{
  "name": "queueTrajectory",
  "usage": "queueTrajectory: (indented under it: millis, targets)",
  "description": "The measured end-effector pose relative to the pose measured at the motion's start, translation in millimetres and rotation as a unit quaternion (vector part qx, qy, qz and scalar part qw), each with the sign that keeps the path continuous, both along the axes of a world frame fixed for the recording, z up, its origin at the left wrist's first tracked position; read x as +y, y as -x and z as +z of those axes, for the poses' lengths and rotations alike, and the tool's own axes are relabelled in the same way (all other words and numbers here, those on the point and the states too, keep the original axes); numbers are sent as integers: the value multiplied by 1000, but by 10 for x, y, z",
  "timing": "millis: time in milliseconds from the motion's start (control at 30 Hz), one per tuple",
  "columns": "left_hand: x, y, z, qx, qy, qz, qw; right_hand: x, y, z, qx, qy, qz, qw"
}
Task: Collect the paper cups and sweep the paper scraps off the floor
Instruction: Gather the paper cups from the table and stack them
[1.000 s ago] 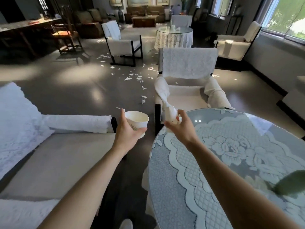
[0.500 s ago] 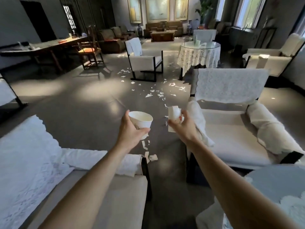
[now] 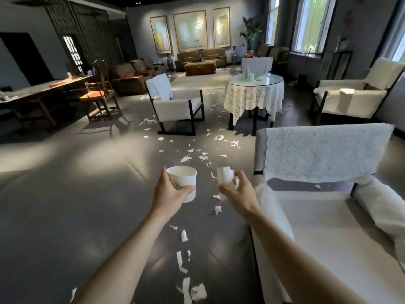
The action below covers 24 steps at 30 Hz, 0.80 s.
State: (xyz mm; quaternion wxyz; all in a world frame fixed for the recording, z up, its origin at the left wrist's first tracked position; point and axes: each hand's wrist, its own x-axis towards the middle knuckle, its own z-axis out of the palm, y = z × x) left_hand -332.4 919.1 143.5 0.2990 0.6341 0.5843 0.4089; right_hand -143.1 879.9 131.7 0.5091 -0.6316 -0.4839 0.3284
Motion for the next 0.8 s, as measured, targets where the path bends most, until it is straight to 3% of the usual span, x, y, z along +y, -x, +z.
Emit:
queueTrajectory:
  millis: [233,533,800]
  targets:
    - [2218,-773,292,-28,-22,-58,998,2120,-831,483,-12,-17,-14,1000]
    - [5646,-1656,38,-74,-28,-75,994,5192,-1661,229,23,-68,-76,995]
    - [8283,-3420,340,-45,-39,-213,975,7426,-3200,351,16,-52,-205,977]
